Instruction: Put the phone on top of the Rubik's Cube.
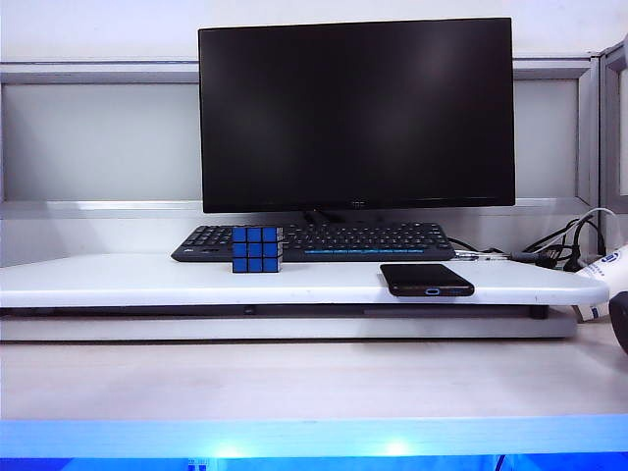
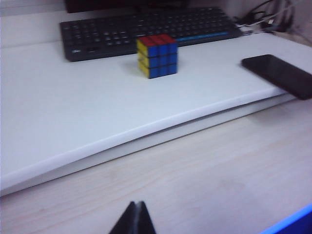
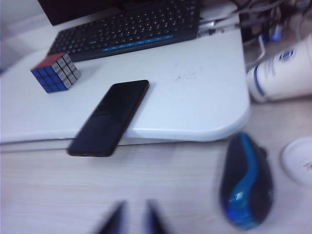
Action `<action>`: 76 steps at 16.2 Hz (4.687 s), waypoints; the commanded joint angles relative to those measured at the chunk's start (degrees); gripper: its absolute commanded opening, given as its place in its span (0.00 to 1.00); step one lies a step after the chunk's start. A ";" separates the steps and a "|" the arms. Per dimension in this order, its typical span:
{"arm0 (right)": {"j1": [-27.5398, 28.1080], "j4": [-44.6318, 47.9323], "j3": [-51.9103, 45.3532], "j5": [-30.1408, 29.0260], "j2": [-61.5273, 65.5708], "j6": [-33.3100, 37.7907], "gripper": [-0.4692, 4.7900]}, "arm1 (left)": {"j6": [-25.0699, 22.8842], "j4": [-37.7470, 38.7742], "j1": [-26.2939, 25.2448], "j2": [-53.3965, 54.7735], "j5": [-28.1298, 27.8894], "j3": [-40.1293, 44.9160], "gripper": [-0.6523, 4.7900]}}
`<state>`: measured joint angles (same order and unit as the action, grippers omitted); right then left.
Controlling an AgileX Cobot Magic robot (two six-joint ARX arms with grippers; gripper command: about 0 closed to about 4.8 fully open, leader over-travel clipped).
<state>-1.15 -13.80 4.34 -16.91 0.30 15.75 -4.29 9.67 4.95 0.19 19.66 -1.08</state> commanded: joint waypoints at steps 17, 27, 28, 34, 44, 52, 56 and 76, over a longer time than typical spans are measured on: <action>-0.02 14.60 0.28 -17.99 8.76 38.80 0.81 | 1.77 1.40 -0.02 0.02 7.69 -0.24 0.11; -5.07 47.54 3.23 -20.55 55.28 43.19 1.00 | 1.75 1.40 -0.02 0.02 8.66 -0.24 0.11; -6.49 50.80 5.33 -20.50 60.61 43.19 1.00 | 1.73 1.40 -0.02 0.02 8.66 -0.24 0.11; -7.26 56.54 15.39 -20.39 81.81 43.19 1.00 | 1.75 1.40 -0.02 0.02 8.68 -0.26 0.11; -8.24 62.05 21.07 -18.80 94.77 43.25 1.00 | 1.75 1.40 -0.02 0.02 8.66 -0.26 0.11; -9.33 62.36 22.38 -16.65 96.63 44.70 0.46 | 1.73 1.40 -0.02 0.02 8.46 -0.26 0.11; -9.33 62.40 22.36 -16.50 96.63 44.68 0.24 | 1.73 1.40 -0.02 0.02 8.41 -0.26 0.11; -17.86 68.63 38.45 -15.52 96.72 50.10 0.07 | 1.73 1.40 -0.04 0.02 4.57 -0.22 0.11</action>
<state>-18.63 53.39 41.63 -33.36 97.32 66.48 -2.76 9.89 4.95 0.19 24.21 -1.23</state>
